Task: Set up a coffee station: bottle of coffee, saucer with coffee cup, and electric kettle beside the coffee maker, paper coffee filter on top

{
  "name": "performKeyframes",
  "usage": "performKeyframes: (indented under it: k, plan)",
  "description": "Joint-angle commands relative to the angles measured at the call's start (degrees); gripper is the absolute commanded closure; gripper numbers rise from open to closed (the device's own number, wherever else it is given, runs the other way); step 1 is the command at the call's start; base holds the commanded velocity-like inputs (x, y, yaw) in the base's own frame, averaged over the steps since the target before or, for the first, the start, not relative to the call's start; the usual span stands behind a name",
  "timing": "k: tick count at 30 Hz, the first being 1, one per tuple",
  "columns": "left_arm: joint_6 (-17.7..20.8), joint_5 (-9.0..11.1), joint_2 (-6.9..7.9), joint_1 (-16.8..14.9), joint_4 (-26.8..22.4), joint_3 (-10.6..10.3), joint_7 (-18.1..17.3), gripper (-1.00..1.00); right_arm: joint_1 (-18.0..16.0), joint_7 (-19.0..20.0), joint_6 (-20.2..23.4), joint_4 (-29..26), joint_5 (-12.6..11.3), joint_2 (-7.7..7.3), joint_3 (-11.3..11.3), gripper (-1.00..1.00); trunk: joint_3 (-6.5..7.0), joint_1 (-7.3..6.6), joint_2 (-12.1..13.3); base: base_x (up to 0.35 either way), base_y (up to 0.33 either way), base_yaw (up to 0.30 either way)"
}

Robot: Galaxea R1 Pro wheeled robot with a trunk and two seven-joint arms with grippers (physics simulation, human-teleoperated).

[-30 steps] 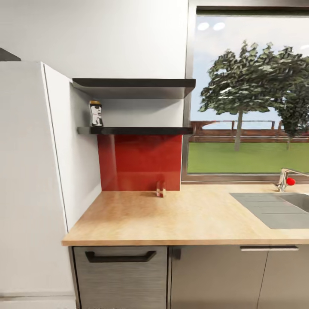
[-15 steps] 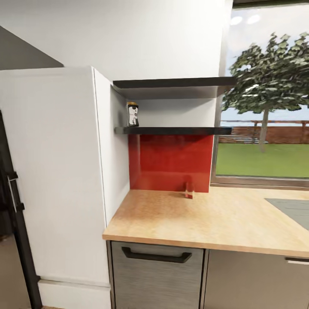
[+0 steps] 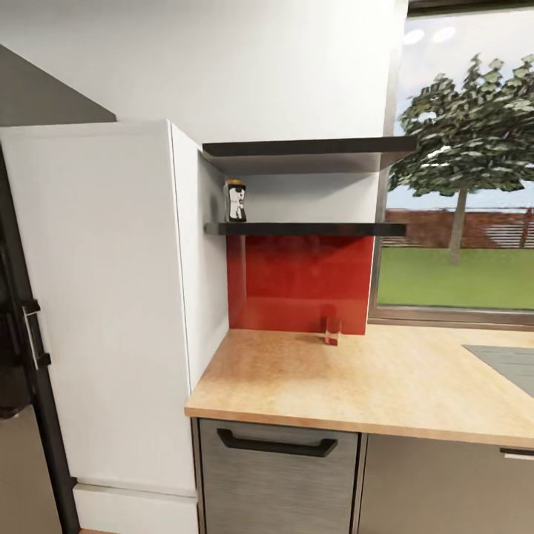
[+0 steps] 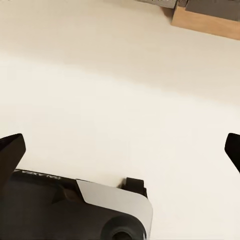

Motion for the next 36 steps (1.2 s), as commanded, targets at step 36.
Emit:
performKeyframes:
  k: [36]
  plan:
    - [-0.12,0.56,-0.03,0.06,0.15,-0.43,-0.21,-1.0,-0.02,0.04,-0.53,0.18,0.34,-0.01,0.11,-1.0,5.83,-7.9,14.45,0.0,0.0,0.0]
